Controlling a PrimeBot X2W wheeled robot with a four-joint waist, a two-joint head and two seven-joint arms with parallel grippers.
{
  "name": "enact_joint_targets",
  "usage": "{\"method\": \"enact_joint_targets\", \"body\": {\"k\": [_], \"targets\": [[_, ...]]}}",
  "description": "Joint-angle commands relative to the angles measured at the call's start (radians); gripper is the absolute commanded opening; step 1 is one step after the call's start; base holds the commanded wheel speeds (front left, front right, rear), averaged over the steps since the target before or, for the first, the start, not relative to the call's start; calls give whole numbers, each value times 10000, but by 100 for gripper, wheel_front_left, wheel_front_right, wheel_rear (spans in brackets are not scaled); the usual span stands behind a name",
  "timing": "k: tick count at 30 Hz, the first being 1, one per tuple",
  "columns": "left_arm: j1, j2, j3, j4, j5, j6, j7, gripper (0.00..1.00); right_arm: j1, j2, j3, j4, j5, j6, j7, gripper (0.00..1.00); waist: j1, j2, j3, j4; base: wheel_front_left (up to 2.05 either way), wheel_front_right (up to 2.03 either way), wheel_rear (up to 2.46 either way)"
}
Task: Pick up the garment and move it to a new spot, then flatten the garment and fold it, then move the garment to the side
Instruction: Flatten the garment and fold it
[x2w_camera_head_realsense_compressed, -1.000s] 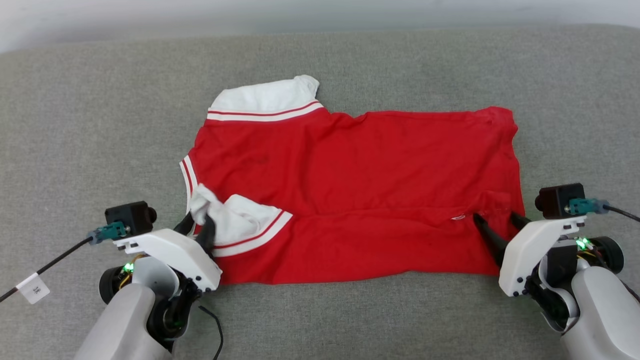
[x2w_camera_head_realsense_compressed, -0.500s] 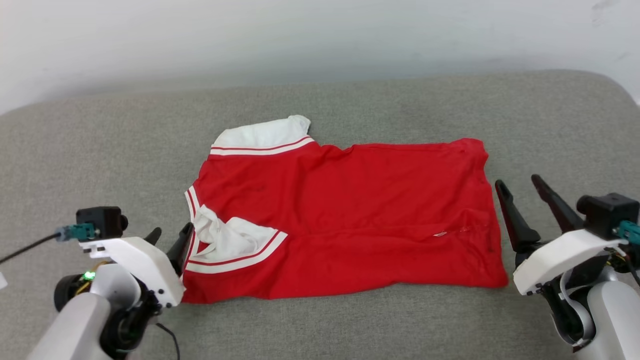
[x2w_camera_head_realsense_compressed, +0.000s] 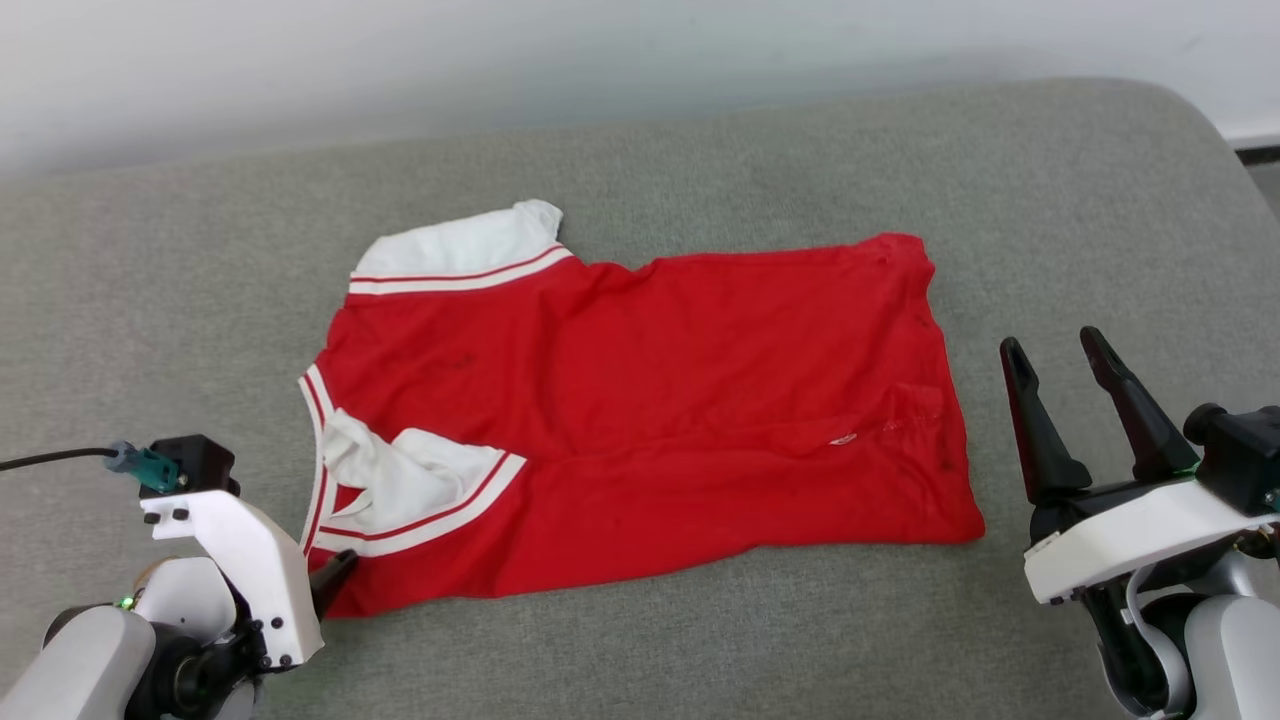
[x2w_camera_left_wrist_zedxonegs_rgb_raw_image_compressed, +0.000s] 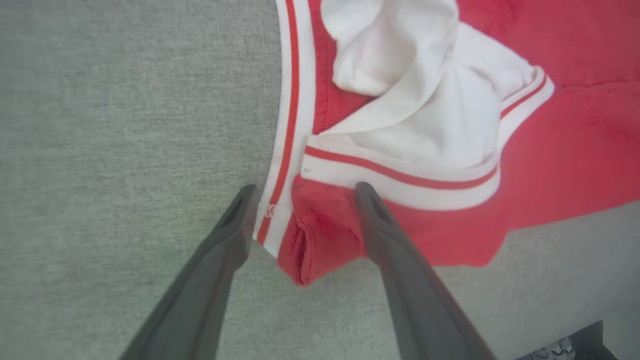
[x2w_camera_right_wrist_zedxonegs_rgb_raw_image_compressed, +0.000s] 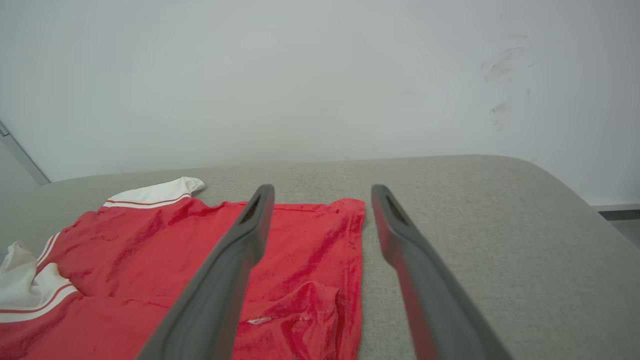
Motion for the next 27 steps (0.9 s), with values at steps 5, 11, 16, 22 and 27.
{"method": "enact_joint_targets", "body": {"k": [5, 11, 16, 22, 27], "targets": [[115, -34, -363, 238, -267, 43, 787, 100, -54, 170, -109, -96, 9, -7, 19, 100, -1, 0, 687, -333, 0, 0, 0], [165, -597, -558, 519, -575, -98, 893, 0, -166, 199, -389, 79, 222, -7, 257, 100, -1, 0, 850, -319, 0, 0, 0], [-210, -512, -273, 543, -247, -334, 8, 0, -90, -62, -720, 247, 500, -7, 894, 100, -1, 0, 630, -108, 0, 0, 0], [-405, -453, -25, 12, 144, -292, -851, 0, 23, -582, -1041, 925, 1046, -7, 3418, 100, -1, 0, 326, 184, 0, 0, 0], [-355, -415, -47, -824, 330, -127, -1010, 0, -55, -833, -1211, 1342, 1449, -7, 5907, 100, -1, 0, 445, 485, 0, 0, 0]]}}
